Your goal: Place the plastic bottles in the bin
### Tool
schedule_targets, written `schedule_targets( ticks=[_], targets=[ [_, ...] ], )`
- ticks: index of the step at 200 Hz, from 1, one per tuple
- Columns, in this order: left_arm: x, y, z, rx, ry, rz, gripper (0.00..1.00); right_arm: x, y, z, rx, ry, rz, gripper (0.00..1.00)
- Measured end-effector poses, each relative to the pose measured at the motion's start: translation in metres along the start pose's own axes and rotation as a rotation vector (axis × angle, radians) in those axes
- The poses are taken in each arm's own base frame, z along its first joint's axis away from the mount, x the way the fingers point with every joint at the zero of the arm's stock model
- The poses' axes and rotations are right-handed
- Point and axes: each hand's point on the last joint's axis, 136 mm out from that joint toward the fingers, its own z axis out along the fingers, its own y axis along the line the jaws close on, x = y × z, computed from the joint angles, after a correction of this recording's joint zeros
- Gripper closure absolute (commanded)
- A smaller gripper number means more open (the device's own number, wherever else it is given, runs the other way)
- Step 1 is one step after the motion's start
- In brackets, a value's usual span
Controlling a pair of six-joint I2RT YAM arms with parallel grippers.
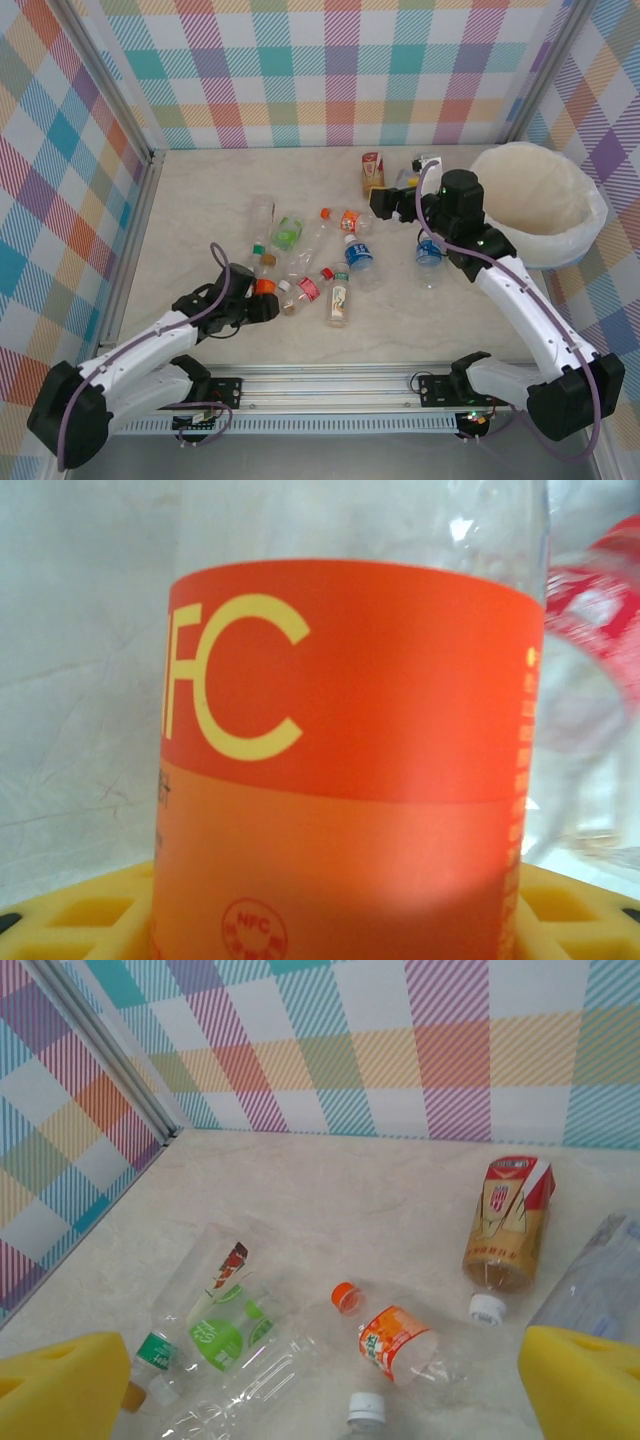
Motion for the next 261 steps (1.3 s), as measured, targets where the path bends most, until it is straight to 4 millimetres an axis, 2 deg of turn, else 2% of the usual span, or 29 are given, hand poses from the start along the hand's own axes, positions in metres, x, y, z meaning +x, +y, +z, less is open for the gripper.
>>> schedule_targets(
  ticks=[29, 58, 99, 122, 145, 173, 204, 261],
  targets=[
    [-0.014, -0.023, -0.013, 0.112, -0.062, 0.013, 0.48, 0.027, -0.005, 0.008, -0.008, 0.047, 0.149, 0.00],
    [-0.029, -0.063, -0.017, 0.291, -0.081, 0.030, 0.47, 0.048, 0.005, 0.022, -0.095, 0.103, 0.312, 0.00],
    [-0.049, -0.119, -0.015, 0.505, -0.054, 0.053, 0.47, 0.070, 0.035, 0.042, -0.244, 0.187, 0.452, 0.00],
    [-0.057, -0.146, -0.022, 0.578, -0.049, 0.114, 0.46, 0.084, 0.057, 0.053, -0.333, 0.259, 0.495, 0.00],
    [-0.060, -0.170, -0.031, 0.639, -0.043, 0.187, 0.47, 0.105, 0.070, 0.062, -0.367, 0.345, 0.523, 0.03],
    [-0.054, -0.176, -0.022, 0.653, -0.008, 0.209, 0.47, 0.105, 0.080, 0.063, -0.408, 0.356, 0.534, 0.08],
    [-0.049, -0.178, -0.016, 0.660, 0.021, 0.217, 0.47, 0.096, 0.087, 0.061, -0.454, 0.335, 0.533, 0.22],
    [-0.055, -0.188, -0.024, 0.699, -0.009, 0.237, 0.46, 0.090, 0.085, 0.065, -0.442, 0.306, 0.551, 0.48]
  ],
)
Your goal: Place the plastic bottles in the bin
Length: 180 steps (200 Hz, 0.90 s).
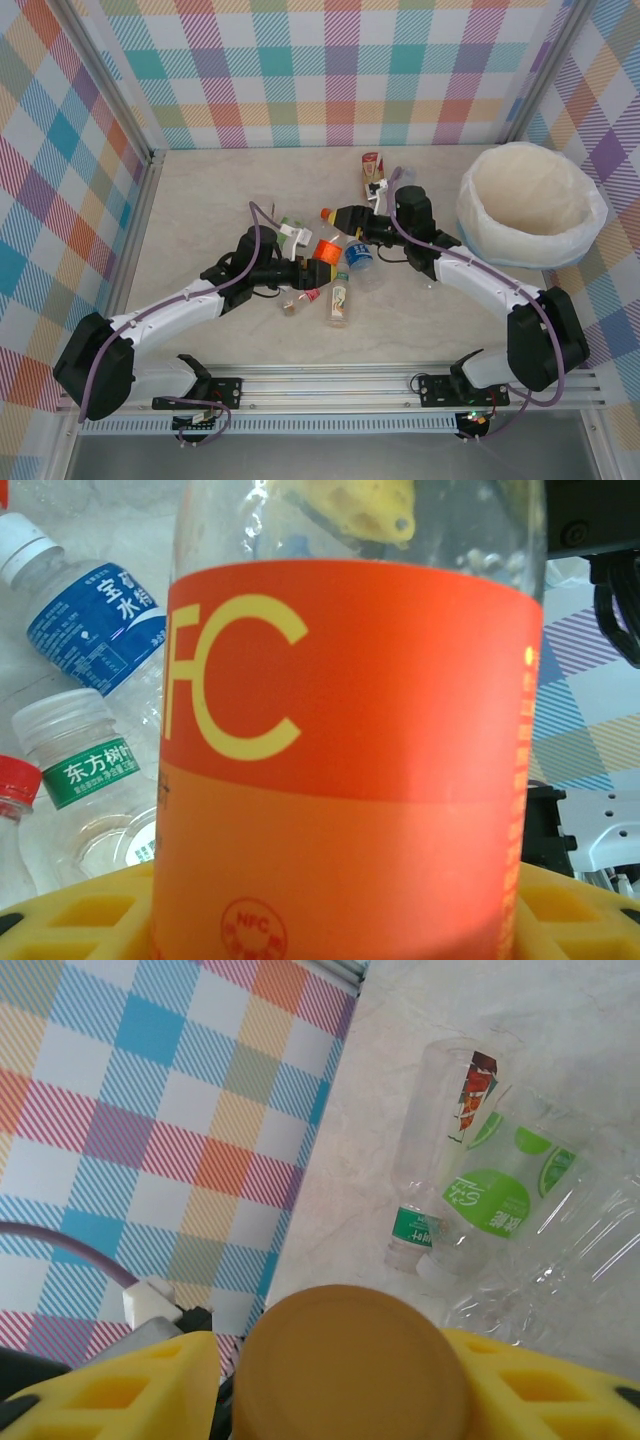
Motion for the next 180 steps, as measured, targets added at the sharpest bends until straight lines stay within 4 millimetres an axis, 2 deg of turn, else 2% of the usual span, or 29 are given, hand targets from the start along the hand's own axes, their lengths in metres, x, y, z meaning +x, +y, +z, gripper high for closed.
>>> schedule_targets(
  ticks=[52, 68, 90, 111, 134, 159, 180],
  targets=[
    [0.001, -0.002, 0.000, 0.007, 0.005, 0.001, 0.43, -0.003, -0.002, 0.000, -0.004, -0.028, 0.025, 0.66],
    [0.001, -0.001, 0.000, 0.004, 0.004, 0.001, 0.26, -0.003, -0.002, 0.000, -0.003, -0.030, 0.023, 0.76],
    [0.001, -0.001, 0.001, -0.003, 0.003, -0.003, 0.02, -0.005, -0.004, 0.000, 0.007, -0.042, 0.009, 1.00],
    [0.001, 0.001, 0.001, -0.014, -0.001, -0.006, 0.00, -0.006, -0.007, -0.002, 0.025, -0.058, -0.014, 1.00],
    [-0.005, -0.002, -0.004, -0.020, -0.030, 0.006, 0.00, -0.011, -0.002, -0.013, 0.049, -0.096, -0.066, 1.00],
    [-0.017, -0.009, -0.020, -0.036, -0.111, 0.039, 0.00, -0.023, 0.005, -0.034, 0.094, -0.166, -0.147, 1.00],
    [-0.029, -0.004, -0.036, -0.103, -0.212, 0.057, 0.00, -0.038, 0.011, -0.058, 0.164, -0.245, -0.228, 1.00]
  ],
)
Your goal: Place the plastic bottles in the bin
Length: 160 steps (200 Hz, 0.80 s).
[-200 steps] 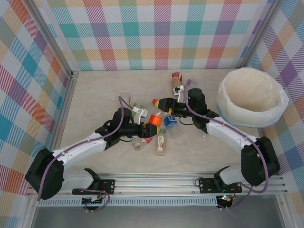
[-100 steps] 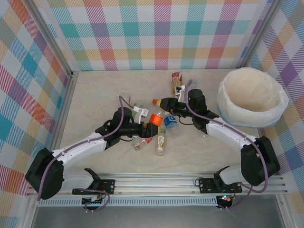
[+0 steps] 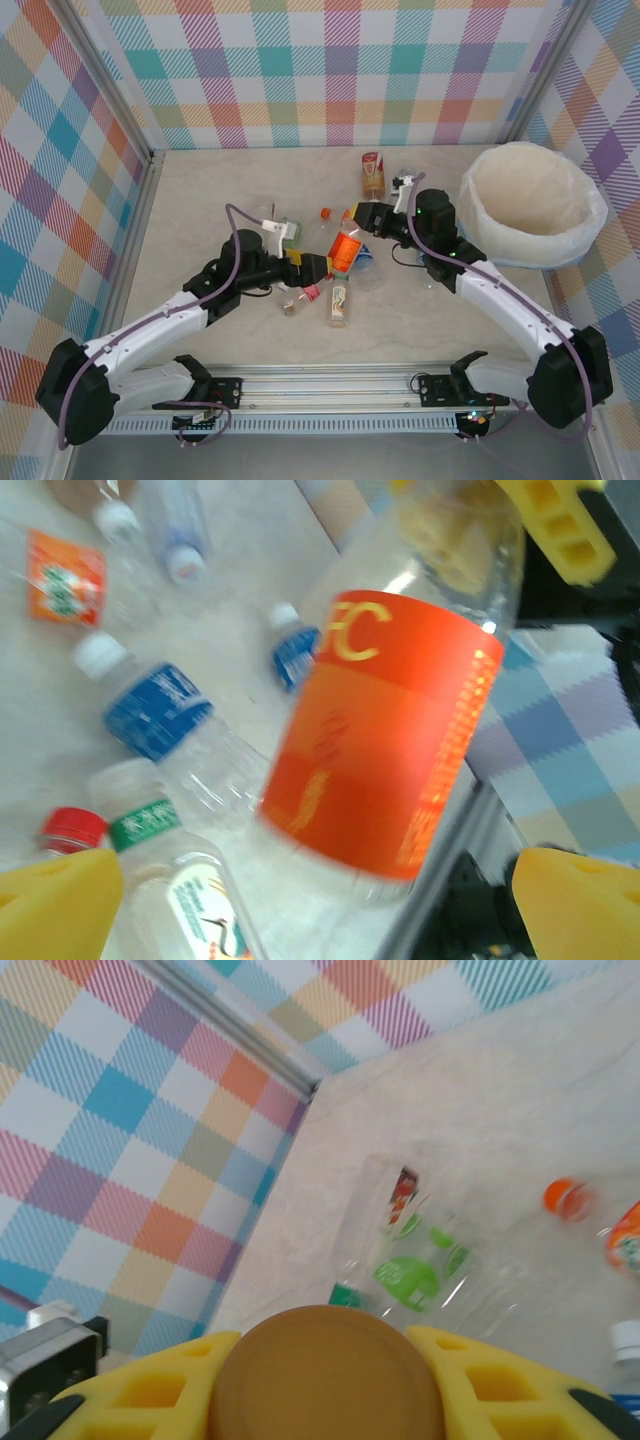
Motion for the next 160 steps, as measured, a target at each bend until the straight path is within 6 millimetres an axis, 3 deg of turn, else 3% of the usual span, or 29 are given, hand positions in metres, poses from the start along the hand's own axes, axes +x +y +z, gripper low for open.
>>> schedule_targets(
  ticks=[50, 91, 133, 160],
  targets=[
    [-0.013, 0.052, -0.030, -0.282, -0.191, -0.035, 0.00, -0.070, 0.013, -0.047, 0.178, -0.223, -0.257, 1.00],
    [-0.010, 0.091, -0.050, -0.510, -0.222, -0.058, 0.00, -0.135, 0.023, -0.103, 0.268, -0.437, -0.351, 1.00],
    [-0.012, 0.109, -0.062, -0.640, -0.237, -0.051, 0.00, -0.207, 0.020, -0.171, 0.500, -0.691, -0.495, 1.00],
    [-0.012, 0.116, -0.065, -0.682, -0.250, -0.060, 0.00, -0.235, 0.011, -0.204, 0.647, -0.788, -0.554, 1.00]
  ],
)
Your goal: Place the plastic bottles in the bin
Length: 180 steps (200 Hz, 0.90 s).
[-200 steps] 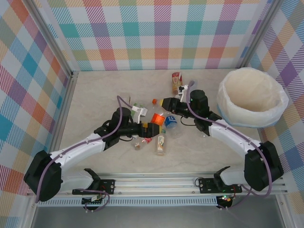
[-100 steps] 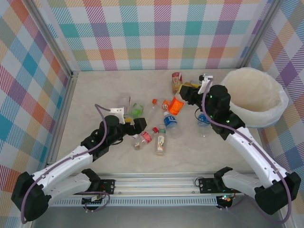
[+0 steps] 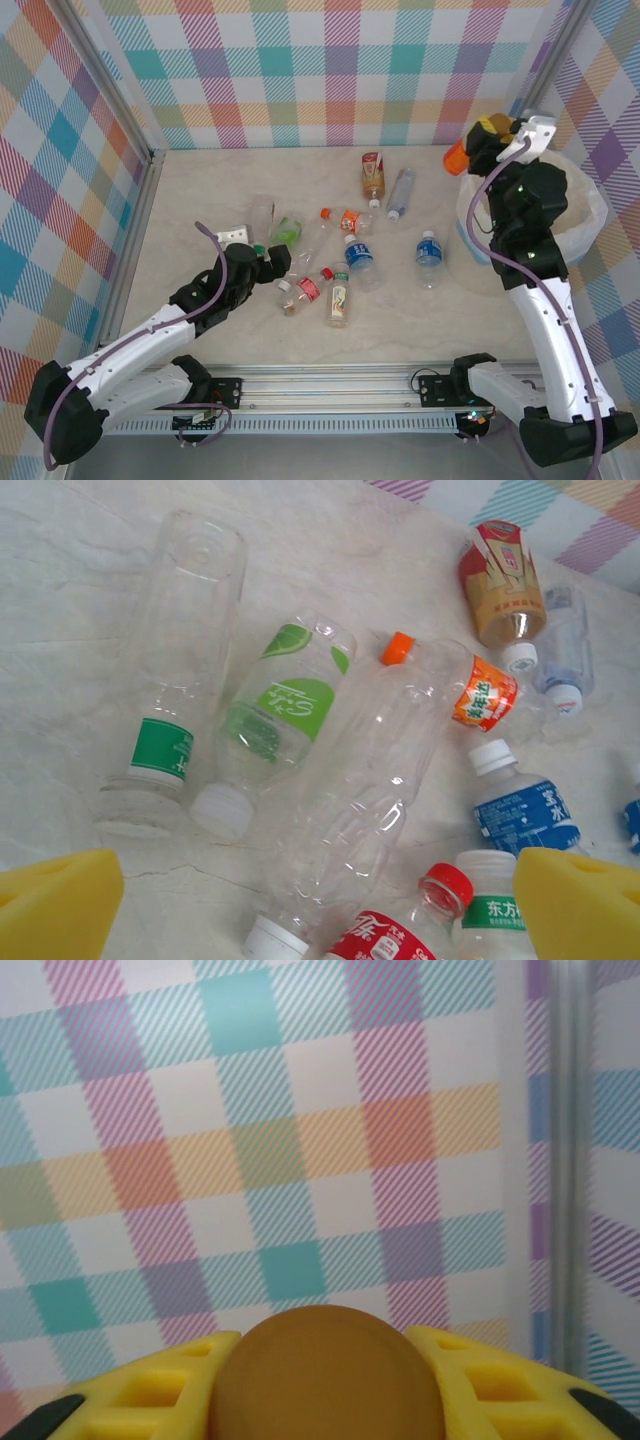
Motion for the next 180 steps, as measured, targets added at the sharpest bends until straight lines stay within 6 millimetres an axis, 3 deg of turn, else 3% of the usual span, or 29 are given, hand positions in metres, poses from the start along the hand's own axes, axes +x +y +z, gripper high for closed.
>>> schedule_targets(
  ticks=[34, 87, 115, 160, 174, 180],
  targets=[
    [-0.001, 0.002, 0.000, -0.013, -0.007, -0.034, 0.00, -0.001, -0.037, 0.014, 0.169, -0.005, -0.144, 1.00],
    [-0.002, 0.012, 0.000, -0.061, -0.024, -0.087, 0.00, 0.043, -0.110, 0.026, 0.404, 0.134, -0.244, 1.00],
    [-0.003, 0.015, 0.000, -0.075, -0.034, -0.115, 0.00, 0.078, -0.129, 0.027, 0.447, 0.254, -0.271, 0.98],
    [-0.001, 0.019, 0.002, -0.096, -0.034, -0.137, 0.00, 0.156, -0.147, 0.022, 0.486, 0.544, -0.348, 0.92],
    [0.001, 0.019, 0.003, -0.101, -0.031, -0.141, 0.00, 0.176, -0.151, 0.017, 0.488, 0.622, -0.379, 0.88],
    [0.001, 0.020, 0.004, -0.103, -0.030, -0.141, 0.00, 0.182, -0.153, 0.016, 0.489, 0.650, -0.390, 0.81]
  ],
)
